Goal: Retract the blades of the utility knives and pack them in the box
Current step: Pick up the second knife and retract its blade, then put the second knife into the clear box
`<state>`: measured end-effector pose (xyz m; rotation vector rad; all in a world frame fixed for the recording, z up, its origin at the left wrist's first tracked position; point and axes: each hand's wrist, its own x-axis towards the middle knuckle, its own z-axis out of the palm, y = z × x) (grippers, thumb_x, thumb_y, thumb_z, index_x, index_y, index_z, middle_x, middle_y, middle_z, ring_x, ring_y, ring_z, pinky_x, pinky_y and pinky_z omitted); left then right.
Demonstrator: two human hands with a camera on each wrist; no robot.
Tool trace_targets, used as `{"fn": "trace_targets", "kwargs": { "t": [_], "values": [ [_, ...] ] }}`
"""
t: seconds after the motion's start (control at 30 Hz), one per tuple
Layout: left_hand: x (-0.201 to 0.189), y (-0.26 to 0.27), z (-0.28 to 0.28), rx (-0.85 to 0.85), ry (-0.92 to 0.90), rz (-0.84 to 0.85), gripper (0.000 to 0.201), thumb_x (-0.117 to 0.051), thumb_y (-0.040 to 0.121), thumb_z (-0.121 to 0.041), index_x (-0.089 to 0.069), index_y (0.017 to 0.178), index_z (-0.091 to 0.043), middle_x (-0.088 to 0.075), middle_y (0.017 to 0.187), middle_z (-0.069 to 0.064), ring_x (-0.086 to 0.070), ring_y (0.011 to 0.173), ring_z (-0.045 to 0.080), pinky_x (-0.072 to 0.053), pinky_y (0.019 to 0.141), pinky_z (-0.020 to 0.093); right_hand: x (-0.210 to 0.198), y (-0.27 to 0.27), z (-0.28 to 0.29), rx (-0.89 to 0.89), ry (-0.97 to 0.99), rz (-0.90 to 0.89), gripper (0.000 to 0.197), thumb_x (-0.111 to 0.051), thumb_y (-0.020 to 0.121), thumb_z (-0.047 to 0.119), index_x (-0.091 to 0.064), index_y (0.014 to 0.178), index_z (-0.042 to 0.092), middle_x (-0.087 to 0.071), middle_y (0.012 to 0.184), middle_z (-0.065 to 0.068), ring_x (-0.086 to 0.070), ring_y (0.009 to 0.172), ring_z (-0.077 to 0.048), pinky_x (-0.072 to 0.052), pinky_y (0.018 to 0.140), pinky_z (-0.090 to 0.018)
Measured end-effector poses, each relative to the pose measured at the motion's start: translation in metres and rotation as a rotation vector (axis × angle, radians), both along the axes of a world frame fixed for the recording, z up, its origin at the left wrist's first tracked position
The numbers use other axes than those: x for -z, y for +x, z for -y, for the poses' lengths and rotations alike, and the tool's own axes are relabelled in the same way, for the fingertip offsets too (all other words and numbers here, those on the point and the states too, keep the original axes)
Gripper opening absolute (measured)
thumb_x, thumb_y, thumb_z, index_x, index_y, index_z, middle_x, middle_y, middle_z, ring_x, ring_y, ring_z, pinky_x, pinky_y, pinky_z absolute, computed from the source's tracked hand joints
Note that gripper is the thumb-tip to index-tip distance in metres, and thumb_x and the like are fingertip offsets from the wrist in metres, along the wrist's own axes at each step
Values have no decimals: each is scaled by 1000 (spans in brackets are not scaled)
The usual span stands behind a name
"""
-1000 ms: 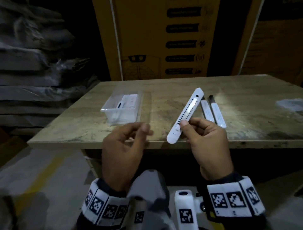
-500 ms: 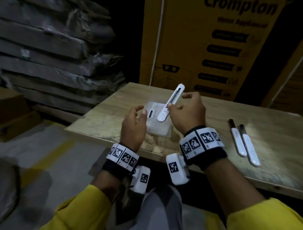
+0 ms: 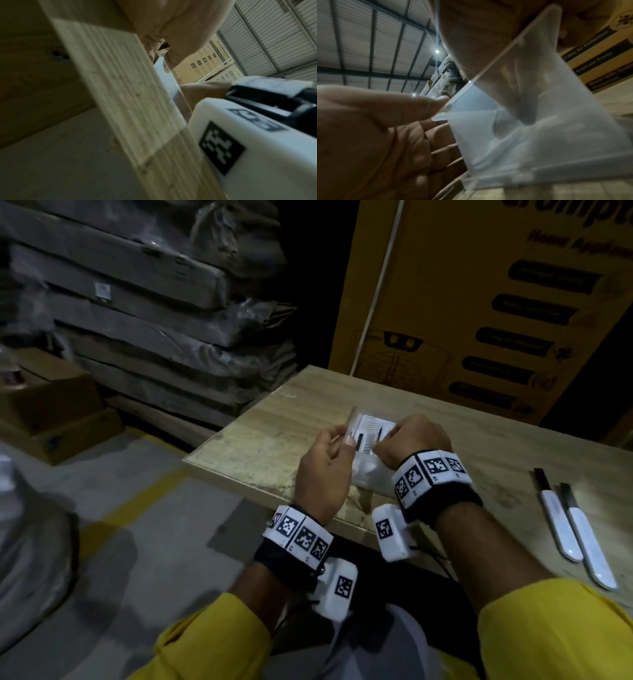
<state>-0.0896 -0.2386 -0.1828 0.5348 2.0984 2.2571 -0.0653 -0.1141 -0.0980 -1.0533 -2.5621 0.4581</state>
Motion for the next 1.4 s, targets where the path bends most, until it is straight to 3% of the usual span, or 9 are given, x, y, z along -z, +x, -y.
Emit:
{"fn": "trace_targets", "kwargs": {
  "t": [0.4,0.57,0.83,1.0,1.1,1.17,1.23,1.3,1.4],
  "values": [
    [-4,5,1,-29,-39,-22,43,-55,100,-52,-68,134,-30,-84,116,-6,-80,107,17,-64,98,51,-5,0,-4,-44,40,130,25,-69,78,33,-55,69,14,-57,75,-8,-59,75,-33,-45,63,-31],
    [-5,6,1,-47,-64,-33,44,-56,101,-52,-68,135,-29,-83,118,-5,-79,108,18,-64,98,51,-4,3,-5,-135,74,162,27,-67,79,43,-80,94,25,-76,96,0,-65,80,-25,-38,54,-24],
    [-8,8,1,-50,-48,-31,25,-58,112,-36,-67,133,-27,-79,113,-9,-78,106,13,-65,98,47,-11,47,2,-223,-73,-228,25,-60,98,27,-75,116,20,-75,114,-2,-65,100,-20,-42,82,-27],
    [-8,13,2,-83,-19,-42,59,-53,94,-67,-65,137,-30,-78,133,-1,-73,125,21,-59,108,55,-24,114,-13,-153,-6,-377,22,-62,96,29,-73,114,22,-70,102,4,-63,94,-15,-42,81,-25],
    [-10,20,3,-131,-13,-62,71,-55,89,-75,-56,148,-35,-66,150,1,-57,145,29,-45,123,59,-15,156,-34,-84,-12,-274,25,-61,94,36,-72,112,23,-72,105,0,-66,100,-23,-54,88,-36],
    [-14,37,2,-216,-157,-82,69,-59,97,-67,-44,157,-38,-53,160,6,-35,156,37,-21,132,58,-2,182,-48,11,-18,-136,33,-59,94,38,-69,120,20,-69,121,-10,-63,112,-30,-53,96,-42],
    [-16,66,0,-305,-231,-186,74,-61,97,-59,-37,162,-33,-41,170,7,-24,161,33,-6,128,51,12,203,-58,101,68,7,40,-57,94,37,-64,126,14,-53,141,-15,-52,127,-39,-48,102,-46],
    [-13,96,-5,-367,-219,-310,77,-66,91,-52,-40,160,-28,-42,169,4,-29,159,28,-6,126,53,27,216,-64,120,147,120,47,-54,95,41,-57,132,11,-35,157,-10,-38,138,-41,-43,107,-50],
    [-8,130,-23,-363,-159,-394,62,-71,90,-40,-53,148,-29,-51,152,2,-41,145,25,-16,120,45,42,225,-75,121,144,301,58,-37,97,61,-59,129,17,-37,158,-6,-27,143,-37,-33,113,-50]
  ]
}}
